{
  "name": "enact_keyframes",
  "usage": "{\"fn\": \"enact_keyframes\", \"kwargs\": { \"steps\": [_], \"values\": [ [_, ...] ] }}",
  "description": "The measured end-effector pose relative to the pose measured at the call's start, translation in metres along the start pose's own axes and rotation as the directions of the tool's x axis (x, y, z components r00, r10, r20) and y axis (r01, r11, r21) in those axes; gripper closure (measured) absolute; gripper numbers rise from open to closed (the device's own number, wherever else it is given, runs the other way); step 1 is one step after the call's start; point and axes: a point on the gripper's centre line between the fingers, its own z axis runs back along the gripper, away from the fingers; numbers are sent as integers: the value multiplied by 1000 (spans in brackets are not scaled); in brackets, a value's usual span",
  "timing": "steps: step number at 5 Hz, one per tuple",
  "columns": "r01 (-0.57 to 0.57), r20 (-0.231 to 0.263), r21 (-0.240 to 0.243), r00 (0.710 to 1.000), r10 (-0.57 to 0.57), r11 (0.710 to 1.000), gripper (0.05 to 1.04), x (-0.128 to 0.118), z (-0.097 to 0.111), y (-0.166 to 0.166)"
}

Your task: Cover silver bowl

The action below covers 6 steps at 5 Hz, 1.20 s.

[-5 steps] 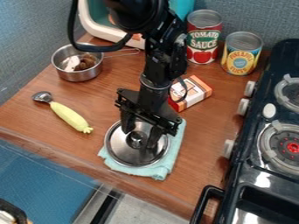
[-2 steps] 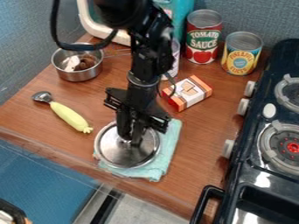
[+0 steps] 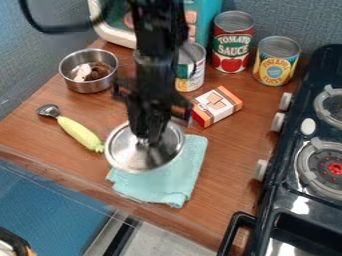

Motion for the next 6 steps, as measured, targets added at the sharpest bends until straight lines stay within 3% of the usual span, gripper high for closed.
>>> {"fn": "enact_keyframes", "kwargs": {
  "steps": [2,4,6],
  "values": [
    [-68,62,-13,996,69,998,817,26,33,31],
    [-173,35,-31,984,174,984,817,70,36,78],
    [-282,19,-17,959,283,959,817,101,26,123]
  ]
}}
